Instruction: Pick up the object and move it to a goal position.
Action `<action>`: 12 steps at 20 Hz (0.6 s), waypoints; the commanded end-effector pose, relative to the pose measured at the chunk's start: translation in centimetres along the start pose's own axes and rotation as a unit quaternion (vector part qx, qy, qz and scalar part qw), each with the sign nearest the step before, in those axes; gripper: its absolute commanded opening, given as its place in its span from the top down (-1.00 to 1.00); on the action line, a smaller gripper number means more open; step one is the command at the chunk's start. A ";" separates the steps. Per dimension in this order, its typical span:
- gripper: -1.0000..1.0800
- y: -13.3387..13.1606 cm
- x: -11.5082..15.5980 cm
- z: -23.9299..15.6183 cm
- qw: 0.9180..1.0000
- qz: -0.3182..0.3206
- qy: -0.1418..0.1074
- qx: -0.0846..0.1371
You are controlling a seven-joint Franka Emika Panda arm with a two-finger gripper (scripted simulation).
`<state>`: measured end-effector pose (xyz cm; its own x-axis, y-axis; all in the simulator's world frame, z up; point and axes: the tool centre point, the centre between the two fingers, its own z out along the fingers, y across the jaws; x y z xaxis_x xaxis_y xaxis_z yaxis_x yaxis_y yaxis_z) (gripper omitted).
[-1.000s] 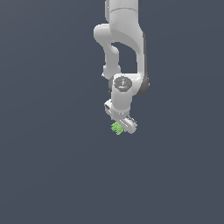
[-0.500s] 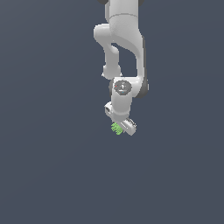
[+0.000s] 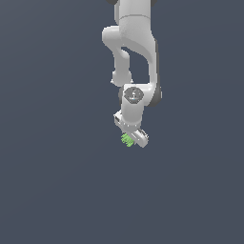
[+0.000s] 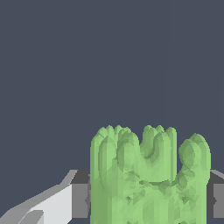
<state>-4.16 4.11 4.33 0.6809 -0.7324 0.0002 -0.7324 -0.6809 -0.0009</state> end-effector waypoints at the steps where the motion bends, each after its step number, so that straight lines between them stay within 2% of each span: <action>1: 1.00 0.1 0.0 -0.3 1.000 0.000 0.000 0.000; 12: 1.00 1.4 -0.5 -5.0 1.000 0.000 0.000 0.000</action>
<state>-5.26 3.62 8.40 0.6808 -0.7325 -0.0007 -0.7325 -0.6808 -0.0008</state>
